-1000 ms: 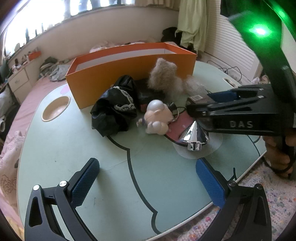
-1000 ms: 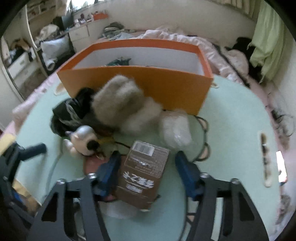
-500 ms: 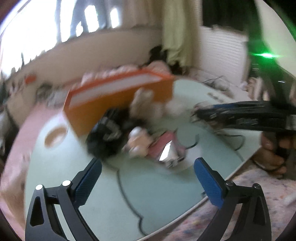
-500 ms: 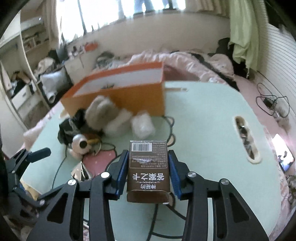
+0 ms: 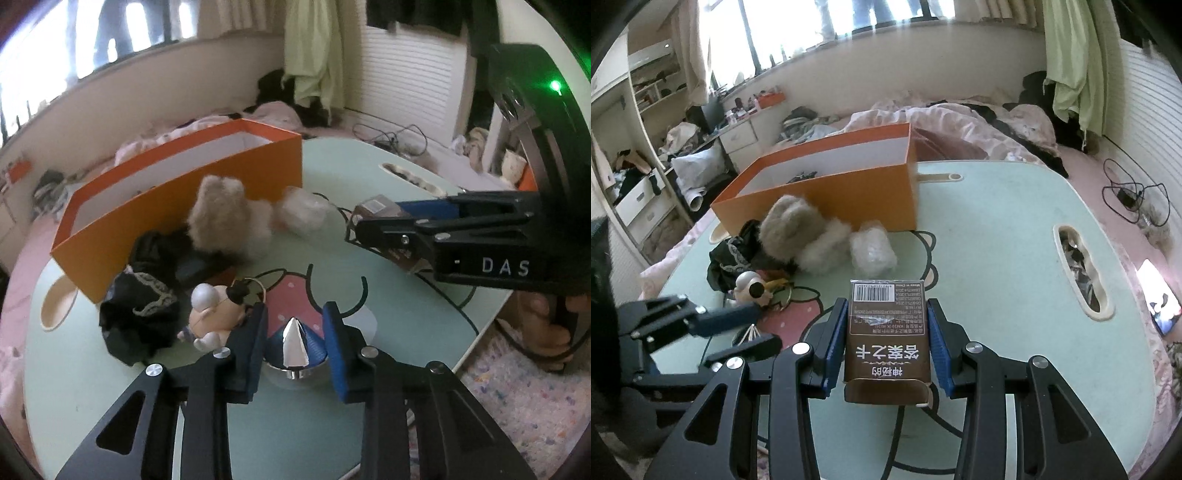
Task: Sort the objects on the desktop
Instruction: 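Carry the carton into the box while the left gripper lowers the silver cone in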
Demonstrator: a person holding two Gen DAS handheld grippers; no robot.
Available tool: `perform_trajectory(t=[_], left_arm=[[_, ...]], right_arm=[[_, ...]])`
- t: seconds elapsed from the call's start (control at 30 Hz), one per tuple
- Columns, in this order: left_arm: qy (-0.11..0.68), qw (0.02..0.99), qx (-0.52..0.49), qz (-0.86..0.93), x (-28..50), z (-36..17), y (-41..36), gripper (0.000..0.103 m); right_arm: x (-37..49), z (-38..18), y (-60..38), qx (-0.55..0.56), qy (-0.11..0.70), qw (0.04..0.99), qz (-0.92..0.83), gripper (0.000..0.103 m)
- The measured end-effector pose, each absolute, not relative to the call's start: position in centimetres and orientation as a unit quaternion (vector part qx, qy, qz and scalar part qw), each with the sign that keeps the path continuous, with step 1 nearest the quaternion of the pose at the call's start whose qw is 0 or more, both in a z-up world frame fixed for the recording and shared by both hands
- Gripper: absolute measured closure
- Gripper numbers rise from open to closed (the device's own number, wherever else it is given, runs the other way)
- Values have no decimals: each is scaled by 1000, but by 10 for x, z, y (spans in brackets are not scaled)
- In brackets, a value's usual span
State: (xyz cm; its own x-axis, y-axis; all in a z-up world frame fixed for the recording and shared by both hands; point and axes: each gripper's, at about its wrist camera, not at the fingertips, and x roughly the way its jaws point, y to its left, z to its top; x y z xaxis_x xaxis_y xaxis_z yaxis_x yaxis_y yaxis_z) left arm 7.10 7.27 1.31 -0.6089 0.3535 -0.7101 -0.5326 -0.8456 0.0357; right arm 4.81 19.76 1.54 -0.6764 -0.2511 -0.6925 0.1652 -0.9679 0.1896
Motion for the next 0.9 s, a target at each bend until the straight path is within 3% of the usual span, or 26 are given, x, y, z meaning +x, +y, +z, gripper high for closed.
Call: perform_trajectory(t=[0.17, 0.2, 0.23, 0.3, 0.37, 0.9], left_arm=[[119, 251, -363, 889, 78, 12, 72, 73], [115, 252, -364, 889, 80, 12, 69, 70], [115, 247, -377, 885, 78, 8, 67, 59], [100, 249, -383, 884, 77, 6, 58, 56], [98, 238, -381, 888, 77, 8, 55, 75], [38, 263, -301, 916, 79, 61, 27, 77]], right_arm=[[48, 14, 198, 388, -56, 114, -913, 61], [48, 14, 198, 388, -57, 113, -913, 61], [48, 14, 198, 388, -58, 113, -913, 61], [46, 13, 200, 390, -63, 114, -912, 61], [45, 12, 202, 392, -67, 113, -911, 61], [42, 21, 204, 383, -58, 125, -913, 61]])
